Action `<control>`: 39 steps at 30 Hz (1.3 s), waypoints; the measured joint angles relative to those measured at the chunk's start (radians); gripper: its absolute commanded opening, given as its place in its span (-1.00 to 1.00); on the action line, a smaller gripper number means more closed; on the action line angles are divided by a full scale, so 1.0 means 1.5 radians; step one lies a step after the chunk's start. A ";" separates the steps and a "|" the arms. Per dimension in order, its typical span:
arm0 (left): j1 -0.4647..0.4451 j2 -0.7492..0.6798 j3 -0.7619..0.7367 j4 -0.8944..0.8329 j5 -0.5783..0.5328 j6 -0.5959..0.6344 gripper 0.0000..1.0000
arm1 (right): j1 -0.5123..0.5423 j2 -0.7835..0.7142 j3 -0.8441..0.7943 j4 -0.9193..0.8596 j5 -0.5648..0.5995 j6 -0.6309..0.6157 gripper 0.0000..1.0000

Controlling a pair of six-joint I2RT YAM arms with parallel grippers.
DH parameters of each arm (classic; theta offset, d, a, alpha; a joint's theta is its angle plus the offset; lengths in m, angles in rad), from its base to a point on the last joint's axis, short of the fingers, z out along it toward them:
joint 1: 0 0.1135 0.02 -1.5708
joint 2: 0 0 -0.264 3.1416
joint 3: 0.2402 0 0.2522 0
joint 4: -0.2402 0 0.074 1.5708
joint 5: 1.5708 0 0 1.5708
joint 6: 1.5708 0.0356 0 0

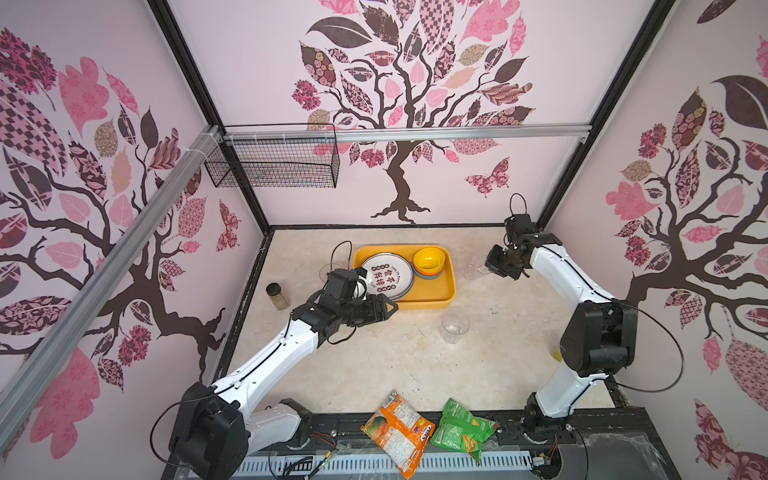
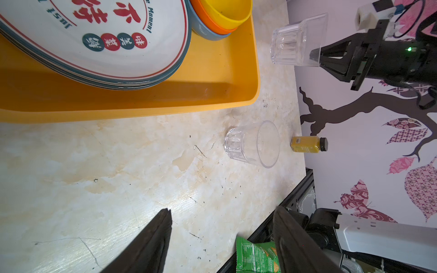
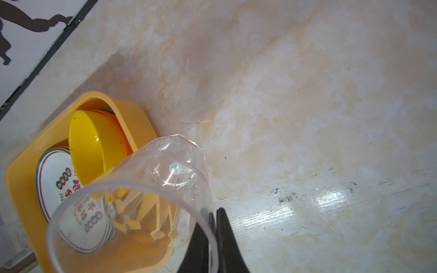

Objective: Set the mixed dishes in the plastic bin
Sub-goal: 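Lower the clear cup into the bin beside the bowls with the right gripper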

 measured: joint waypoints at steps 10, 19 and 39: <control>0.030 -0.039 -0.021 -0.010 -0.013 -0.005 0.42 | 0.065 -0.002 0.074 -0.053 -0.005 -0.025 -0.97; 0.065 -0.071 -0.039 -0.026 -0.019 -0.011 0.42 | 0.134 0.004 0.088 -0.076 -0.012 -0.040 -0.97; 0.069 -0.073 -0.051 -0.026 -0.020 -0.018 0.42 | 0.195 0.079 0.088 -0.087 -0.014 -0.069 -0.97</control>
